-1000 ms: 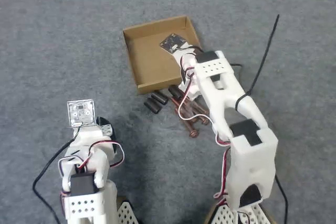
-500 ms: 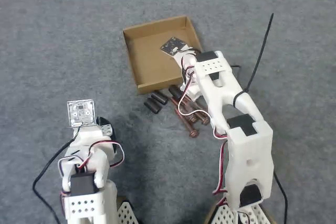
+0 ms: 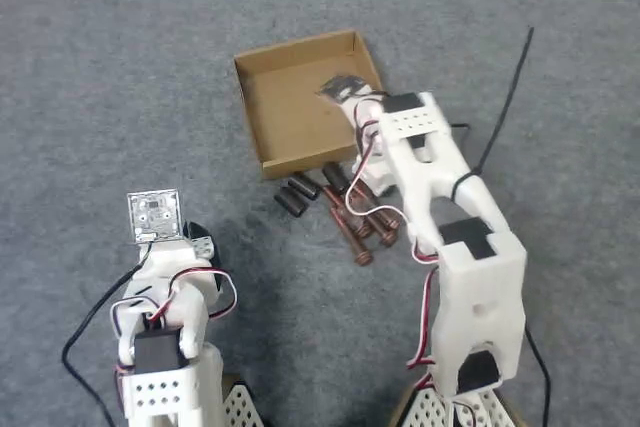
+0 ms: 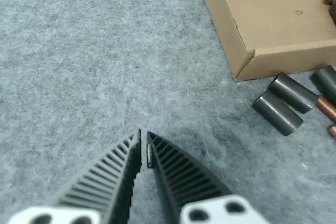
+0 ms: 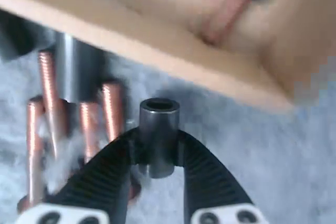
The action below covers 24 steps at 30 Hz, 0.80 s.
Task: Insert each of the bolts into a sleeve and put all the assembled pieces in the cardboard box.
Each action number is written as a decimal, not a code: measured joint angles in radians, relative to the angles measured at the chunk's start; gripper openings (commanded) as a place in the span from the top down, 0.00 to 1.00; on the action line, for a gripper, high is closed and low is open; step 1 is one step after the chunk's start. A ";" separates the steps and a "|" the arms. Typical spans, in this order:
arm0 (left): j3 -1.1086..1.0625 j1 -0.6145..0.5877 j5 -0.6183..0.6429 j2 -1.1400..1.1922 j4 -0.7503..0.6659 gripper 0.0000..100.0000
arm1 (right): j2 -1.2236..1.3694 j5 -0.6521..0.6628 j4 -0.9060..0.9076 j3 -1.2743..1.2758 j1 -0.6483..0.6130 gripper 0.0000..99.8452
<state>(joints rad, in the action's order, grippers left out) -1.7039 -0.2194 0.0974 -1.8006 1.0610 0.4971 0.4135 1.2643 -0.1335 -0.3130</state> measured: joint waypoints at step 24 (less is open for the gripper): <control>0.000 0.000 0.000 0.000 0.000 0.99 | -0.542 -0.083 -0.020 0.595 0.216 0.99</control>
<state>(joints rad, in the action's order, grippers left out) -1.7039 -0.2194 0.0974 -1.8006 1.0610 -0.0445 0.3307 1.2444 0.4618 -0.0967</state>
